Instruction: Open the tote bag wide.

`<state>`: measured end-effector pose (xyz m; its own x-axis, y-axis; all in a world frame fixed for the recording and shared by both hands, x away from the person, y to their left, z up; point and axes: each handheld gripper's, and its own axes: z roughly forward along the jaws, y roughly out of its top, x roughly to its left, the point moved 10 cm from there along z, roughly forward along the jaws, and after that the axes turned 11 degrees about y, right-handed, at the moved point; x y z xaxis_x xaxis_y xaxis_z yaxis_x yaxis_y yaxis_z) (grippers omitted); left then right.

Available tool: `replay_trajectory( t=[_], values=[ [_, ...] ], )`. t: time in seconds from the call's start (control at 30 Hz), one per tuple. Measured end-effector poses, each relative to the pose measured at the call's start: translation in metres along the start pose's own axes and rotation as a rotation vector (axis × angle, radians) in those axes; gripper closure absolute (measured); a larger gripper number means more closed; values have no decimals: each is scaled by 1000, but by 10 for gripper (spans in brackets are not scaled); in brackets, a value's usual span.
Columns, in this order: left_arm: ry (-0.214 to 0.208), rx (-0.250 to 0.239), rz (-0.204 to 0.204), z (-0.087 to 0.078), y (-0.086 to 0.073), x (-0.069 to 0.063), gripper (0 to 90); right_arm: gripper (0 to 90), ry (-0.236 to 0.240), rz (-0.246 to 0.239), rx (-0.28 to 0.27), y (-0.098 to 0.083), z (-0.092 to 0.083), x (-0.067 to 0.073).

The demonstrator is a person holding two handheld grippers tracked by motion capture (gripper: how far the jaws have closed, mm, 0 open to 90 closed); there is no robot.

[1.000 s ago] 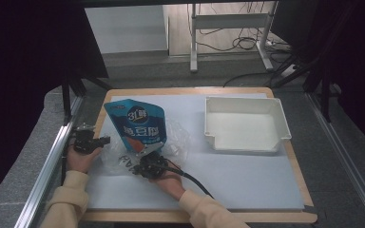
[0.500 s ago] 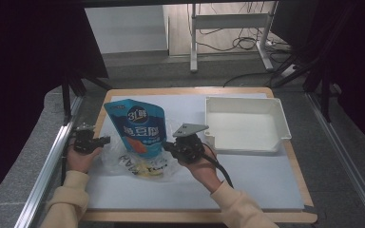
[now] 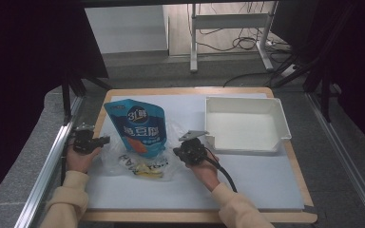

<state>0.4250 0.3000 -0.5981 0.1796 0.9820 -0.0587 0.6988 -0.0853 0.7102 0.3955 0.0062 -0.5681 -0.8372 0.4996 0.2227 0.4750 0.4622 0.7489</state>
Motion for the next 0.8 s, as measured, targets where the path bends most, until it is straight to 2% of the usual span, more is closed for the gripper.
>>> replay_trajectory(
  t=[0.1,0.13,0.33,0.53,0.67,0.73,0.8],
  values=[
    [2,-1,0,0,0,0,855,891,-8,11,-2,-8,1,-4],
    [3,0,-1,0,0,0,855,891,-11,19,2,-17,0,-6],
    [4,6,6,1,-2,-1,854,891,-23,24,7,-29,-1,-12],
    [2,5,2,0,-2,-1,853,891,-26,28,30,-45,0,-11],
    [-1,2,1,0,-1,-2,851,891,-22,41,10,-42,-6,-12],
    [1,0,0,-1,-1,-1,851,891,-13,43,-22,-34,-14,-9],
    [2,0,1,-1,-1,-1,851,891,0,28,-83,-16,-30,-3]
  ],
)
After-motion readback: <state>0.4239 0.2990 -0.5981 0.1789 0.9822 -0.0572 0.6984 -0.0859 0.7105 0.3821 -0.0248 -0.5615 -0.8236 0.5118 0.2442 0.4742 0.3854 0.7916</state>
